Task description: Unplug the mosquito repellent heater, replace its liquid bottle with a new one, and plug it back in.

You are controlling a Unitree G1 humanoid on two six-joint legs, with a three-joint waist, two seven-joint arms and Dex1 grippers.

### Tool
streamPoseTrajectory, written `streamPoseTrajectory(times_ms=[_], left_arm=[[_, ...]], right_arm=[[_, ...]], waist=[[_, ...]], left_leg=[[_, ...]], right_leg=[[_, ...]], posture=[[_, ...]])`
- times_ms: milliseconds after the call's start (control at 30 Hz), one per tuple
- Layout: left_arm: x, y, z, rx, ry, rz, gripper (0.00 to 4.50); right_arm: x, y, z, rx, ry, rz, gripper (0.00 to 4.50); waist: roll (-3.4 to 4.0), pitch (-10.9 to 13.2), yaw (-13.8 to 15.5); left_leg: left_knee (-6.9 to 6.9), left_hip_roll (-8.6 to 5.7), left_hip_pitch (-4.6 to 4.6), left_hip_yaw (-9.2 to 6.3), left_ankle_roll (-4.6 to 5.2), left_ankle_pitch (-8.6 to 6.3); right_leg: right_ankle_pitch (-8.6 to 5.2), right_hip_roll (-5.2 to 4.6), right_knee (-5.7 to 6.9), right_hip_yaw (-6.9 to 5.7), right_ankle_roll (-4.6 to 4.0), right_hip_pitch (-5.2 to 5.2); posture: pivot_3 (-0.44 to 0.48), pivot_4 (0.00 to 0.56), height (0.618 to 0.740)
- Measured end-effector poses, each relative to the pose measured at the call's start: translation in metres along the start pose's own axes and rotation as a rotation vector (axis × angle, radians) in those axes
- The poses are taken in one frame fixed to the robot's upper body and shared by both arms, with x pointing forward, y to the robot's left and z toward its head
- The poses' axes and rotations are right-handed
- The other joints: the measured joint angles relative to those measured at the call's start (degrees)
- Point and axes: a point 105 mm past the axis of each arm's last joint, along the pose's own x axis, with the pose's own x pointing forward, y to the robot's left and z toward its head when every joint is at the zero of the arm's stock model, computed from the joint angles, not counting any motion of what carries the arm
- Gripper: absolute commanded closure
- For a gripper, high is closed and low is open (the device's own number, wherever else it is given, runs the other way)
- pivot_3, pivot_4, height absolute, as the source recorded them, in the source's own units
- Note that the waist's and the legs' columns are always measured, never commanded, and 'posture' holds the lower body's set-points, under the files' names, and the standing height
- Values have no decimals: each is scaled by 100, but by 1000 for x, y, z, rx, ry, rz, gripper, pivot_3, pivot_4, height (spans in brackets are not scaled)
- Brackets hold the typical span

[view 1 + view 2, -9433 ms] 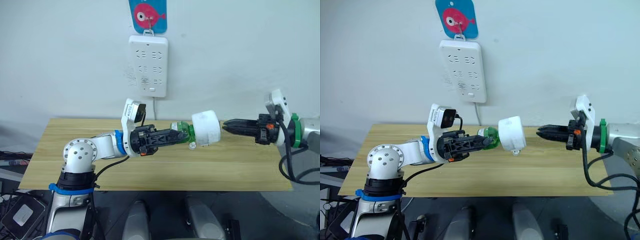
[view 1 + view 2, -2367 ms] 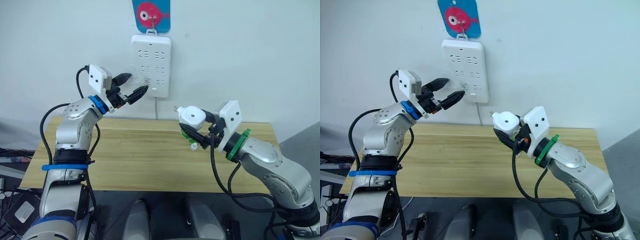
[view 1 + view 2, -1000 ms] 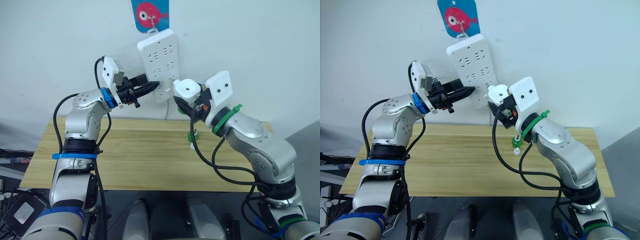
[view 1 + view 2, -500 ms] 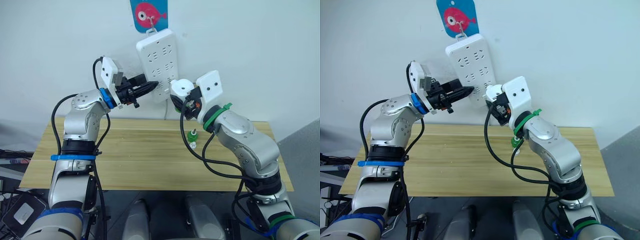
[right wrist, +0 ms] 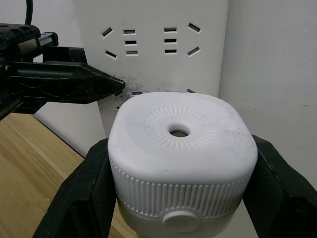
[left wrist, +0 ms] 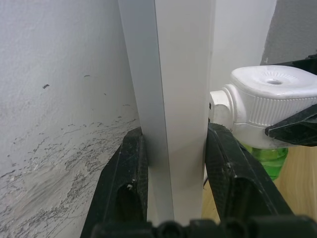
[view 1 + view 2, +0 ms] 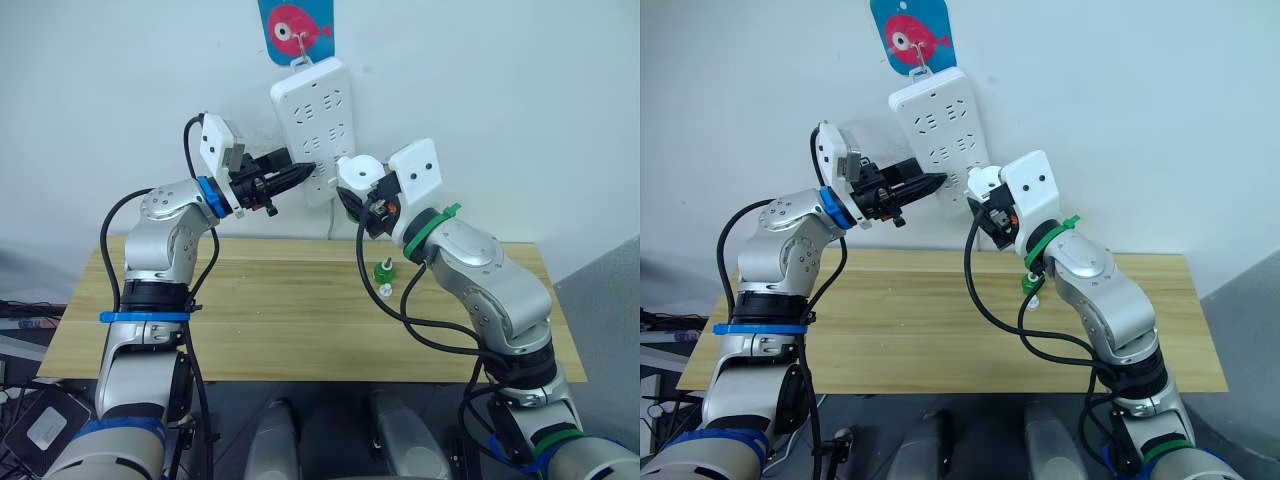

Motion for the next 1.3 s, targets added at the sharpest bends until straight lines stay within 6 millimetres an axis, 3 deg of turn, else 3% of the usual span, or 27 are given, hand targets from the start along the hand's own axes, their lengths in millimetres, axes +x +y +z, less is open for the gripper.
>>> streamPoseTrajectory(times_ms=[767, 1300], left_arm=[[-14, 4, -3, -29, 22, 47, 3179], [-21, 7, -3, -39, 32, 74, 3180]], right_arm=[[31, 10, -1, 64, -6, 53, 1518], [40, 12, -5, 61, -16, 104, 1518]], waist=[[2, -11, -154], [2, -17, -253]], left_leg=[[0, 8, 23, 4, 11, 14], [-11, 10, 31, 3, 24, 35]], right_leg=[[15, 7, 15, 4, -5, 5], [23, 11, 27, 4, -12, 4]], posture=[[-171, 209, 725], [-166, 200, 725]])
